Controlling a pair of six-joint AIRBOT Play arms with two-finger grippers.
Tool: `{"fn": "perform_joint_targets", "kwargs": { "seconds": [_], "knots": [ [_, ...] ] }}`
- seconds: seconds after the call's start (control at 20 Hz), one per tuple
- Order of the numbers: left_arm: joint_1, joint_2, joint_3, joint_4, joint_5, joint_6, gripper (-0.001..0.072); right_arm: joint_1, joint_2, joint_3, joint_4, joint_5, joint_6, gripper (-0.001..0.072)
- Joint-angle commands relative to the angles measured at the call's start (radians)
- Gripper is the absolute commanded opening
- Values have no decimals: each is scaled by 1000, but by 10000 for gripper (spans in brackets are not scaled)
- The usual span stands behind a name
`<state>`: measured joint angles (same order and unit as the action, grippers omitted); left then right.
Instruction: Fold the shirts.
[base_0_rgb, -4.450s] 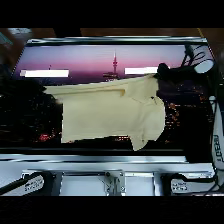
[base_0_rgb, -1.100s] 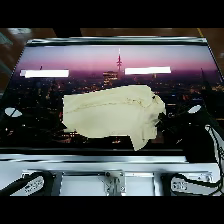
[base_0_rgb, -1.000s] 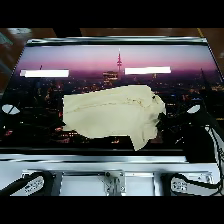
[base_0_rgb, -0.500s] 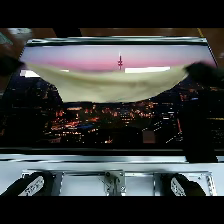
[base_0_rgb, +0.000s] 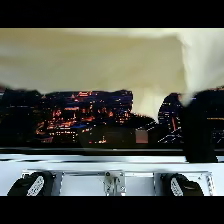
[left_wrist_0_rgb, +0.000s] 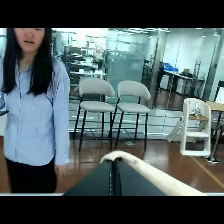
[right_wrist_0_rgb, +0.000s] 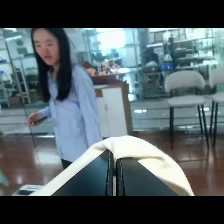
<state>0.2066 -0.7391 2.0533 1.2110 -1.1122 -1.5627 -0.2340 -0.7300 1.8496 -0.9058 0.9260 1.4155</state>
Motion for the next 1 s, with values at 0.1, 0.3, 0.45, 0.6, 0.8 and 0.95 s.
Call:
{"fn": "perform_joint_targets", "kwargs": {
  "seconds": [0.1,0.3,0.45,0.6,0.8,0.95],
  "knots": [
    [1,61,22,167,-293,-41,35,0,61,44,-106,332,173,61],
    [-1,56,-119,167,-362,39,35,0,5,43,-262,613,293,61],
    [-1,18,-362,166,-319,98,35,0,-112,-2,-237,764,306,61],
    [-1,-108,-527,161,-241,116,35,1,-262,-141,-204,729,266,60],
    [-1,-378,-557,157,-230,190,35,2,-512,-316,-72,483,202,61],
    [-1,-563,-557,136,-189,197,35,40,-719,-317,0,214,121,61]
  ]
}}
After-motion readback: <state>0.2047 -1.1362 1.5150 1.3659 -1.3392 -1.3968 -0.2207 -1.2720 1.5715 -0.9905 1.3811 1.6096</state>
